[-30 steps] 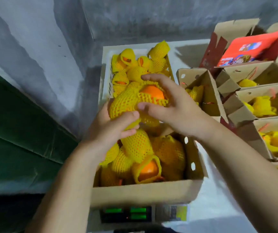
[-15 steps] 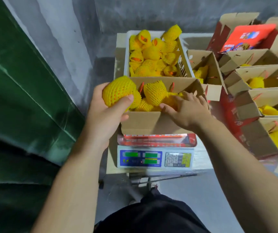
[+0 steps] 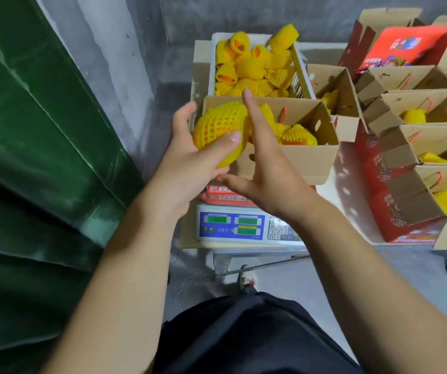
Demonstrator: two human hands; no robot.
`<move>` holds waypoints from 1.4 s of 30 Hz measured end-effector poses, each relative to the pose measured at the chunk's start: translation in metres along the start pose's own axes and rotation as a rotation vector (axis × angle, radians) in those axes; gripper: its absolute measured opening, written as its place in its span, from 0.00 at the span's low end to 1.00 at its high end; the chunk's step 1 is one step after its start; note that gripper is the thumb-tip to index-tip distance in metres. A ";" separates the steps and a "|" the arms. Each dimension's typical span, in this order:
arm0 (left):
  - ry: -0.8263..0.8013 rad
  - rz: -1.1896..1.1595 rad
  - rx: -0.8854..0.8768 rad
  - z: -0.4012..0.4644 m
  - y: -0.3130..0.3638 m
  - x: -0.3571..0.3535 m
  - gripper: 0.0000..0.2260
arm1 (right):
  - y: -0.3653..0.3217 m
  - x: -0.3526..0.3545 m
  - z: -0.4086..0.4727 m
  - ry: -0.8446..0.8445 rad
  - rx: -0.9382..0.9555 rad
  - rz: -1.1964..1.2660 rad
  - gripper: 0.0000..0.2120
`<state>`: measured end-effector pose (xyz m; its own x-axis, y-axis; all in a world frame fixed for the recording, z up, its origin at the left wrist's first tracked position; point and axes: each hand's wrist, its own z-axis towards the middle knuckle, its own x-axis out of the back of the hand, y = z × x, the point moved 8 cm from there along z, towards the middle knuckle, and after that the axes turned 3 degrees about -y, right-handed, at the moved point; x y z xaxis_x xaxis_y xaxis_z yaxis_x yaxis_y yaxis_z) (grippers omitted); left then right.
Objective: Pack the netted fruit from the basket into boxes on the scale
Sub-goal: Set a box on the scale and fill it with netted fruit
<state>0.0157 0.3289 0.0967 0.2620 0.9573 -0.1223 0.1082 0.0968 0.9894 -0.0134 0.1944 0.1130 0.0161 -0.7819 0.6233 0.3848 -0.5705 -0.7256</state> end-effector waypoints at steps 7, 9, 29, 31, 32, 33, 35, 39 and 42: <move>-0.112 -0.060 -0.066 -0.005 0.016 0.000 0.27 | -0.016 0.007 0.006 0.098 0.053 0.240 0.48; -0.092 -0.082 -0.073 -0.008 0.013 0.003 0.27 | -0.015 0.006 0.002 0.103 0.015 0.324 0.48; -0.124 -0.012 0.112 -0.006 -0.024 0.001 0.22 | 0.015 -0.012 -0.014 0.297 -0.451 0.877 0.11; -0.115 -0.036 0.086 -0.006 -0.026 0.002 0.22 | 0.015 -0.013 -0.013 0.358 -0.462 0.840 0.16; -0.106 -0.057 0.056 -0.005 -0.025 0.003 0.21 | 0.017 -0.015 -0.015 0.402 -0.493 0.878 0.23; -0.097 -0.075 0.024 -0.005 -0.022 0.002 0.21 | 0.018 -0.019 -0.015 0.410 -0.531 0.932 0.28; -0.099 -0.059 -0.040 -0.004 -0.014 0.002 0.20 | 0.010 -0.036 -0.009 0.292 -0.550 1.055 0.26; -0.193 0.256 -0.127 0.001 0.003 0.008 0.25 | 0.012 -0.041 0.002 0.229 -0.543 1.158 0.21; -0.067 0.482 -0.144 0.003 0.007 0.035 0.28 | 0.024 0.001 0.020 0.480 -0.429 0.758 0.21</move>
<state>0.0287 0.3619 0.0992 0.3108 0.8833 0.3510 -0.1719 -0.3110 0.9347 0.0142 0.1853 0.1018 -0.2919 -0.9423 -0.1641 0.0594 0.1534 -0.9864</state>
